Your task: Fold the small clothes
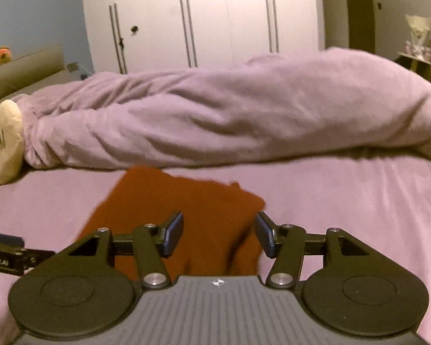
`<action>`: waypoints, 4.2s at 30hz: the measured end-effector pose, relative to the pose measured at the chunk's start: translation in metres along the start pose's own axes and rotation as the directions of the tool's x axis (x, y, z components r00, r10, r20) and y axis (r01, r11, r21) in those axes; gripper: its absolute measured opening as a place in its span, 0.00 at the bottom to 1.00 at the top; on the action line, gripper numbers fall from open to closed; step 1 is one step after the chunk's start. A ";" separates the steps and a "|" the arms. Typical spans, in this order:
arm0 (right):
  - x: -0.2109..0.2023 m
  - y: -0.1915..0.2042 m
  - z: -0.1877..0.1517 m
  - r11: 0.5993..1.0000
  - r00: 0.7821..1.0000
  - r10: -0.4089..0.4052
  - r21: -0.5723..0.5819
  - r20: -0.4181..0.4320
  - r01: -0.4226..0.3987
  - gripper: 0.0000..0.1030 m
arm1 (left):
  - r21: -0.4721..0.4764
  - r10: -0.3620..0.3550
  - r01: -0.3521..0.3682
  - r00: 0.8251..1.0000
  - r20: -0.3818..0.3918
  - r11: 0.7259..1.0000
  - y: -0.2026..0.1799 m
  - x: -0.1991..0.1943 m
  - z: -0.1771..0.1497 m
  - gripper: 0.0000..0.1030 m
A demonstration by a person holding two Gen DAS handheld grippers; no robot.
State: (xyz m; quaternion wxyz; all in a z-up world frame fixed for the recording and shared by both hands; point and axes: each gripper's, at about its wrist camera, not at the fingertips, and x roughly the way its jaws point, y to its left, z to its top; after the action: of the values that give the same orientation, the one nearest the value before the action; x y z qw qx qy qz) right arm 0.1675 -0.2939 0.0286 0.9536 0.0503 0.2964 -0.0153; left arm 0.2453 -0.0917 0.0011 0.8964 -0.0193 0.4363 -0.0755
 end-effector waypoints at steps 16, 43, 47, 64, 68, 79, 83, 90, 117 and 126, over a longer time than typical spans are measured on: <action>0.079 0.008 -0.059 0.984 0.997 -0.078 -0.161 0.011 0.079 0.40 | 0.061 0.028 -0.030 0.999 0.039 0.998 -0.039 0.065 -0.006 1.00; 0.085 0.013 0.024 0.997 0.992 -0.081 0.010 -0.095 0.082 0.66 | -0.008 0.092 -0.092 0.995 0.038 0.996 -0.042 0.083 0.040 1.00; 0.119 0.009 0.018 0.996 0.985 -0.086 0.008 -0.149 0.089 0.67 | -0.081 0.090 -0.089 0.996 0.014 0.993 -0.039 0.114 0.040 1.00; 0.119 0.000 -0.001 0.996 0.989 -0.083 0.015 -0.123 0.086 0.87 | -0.096 0.014 -0.008 0.998 0.060 0.995 -0.017 0.093 0.024 1.00; 0.057 -0.001 -0.026 0.996 0.991 -0.074 0.032 -0.109 0.078 0.87 | -0.072 0.027 -0.020 0.994 0.103 0.997 -0.009 0.040 -0.003 1.00; 0.013 -0.004 -0.084 0.984 0.982 -0.099 0.129 -0.160 0.120 0.91 | 0.031 0.108 -0.109 0.994 0.017 0.994 -0.006 0.036 -0.016 1.00; 0.003 -0.021 -0.071 0.976 0.984 -0.002 0.213 -0.177 0.040 0.91 | -0.070 0.005 -0.009 0.999 -0.053 0.998 0.020 0.031 -0.005 1.00; 0.035 -0.075 -0.070 0.831 0.954 0.262 0.536 -0.142 -0.149 0.91 | -0.189 -0.228 0.207 0.969 -0.097 0.960 0.036 0.059 0.006 1.00; 0.069 -0.036 -0.022 0.772 0.887 0.449 0.546 -0.104 -0.326 0.39 | -0.150 -0.379 0.374 0.925 -0.005 0.915 0.027 0.049 0.033 0.51; 0.064 0.043 -0.042 0.778 0.824 0.544 0.462 -0.157 -0.426 0.39 | -0.232 -0.245 0.240 0.969 0.007 0.943 0.101 0.007 -0.012 0.55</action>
State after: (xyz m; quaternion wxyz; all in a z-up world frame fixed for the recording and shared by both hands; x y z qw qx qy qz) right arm 0.1992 -0.2463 -0.0379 0.8402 0.3245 0.3957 0.1795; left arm 0.2518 0.0077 -0.0217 0.8671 -0.1763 0.4462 -0.1343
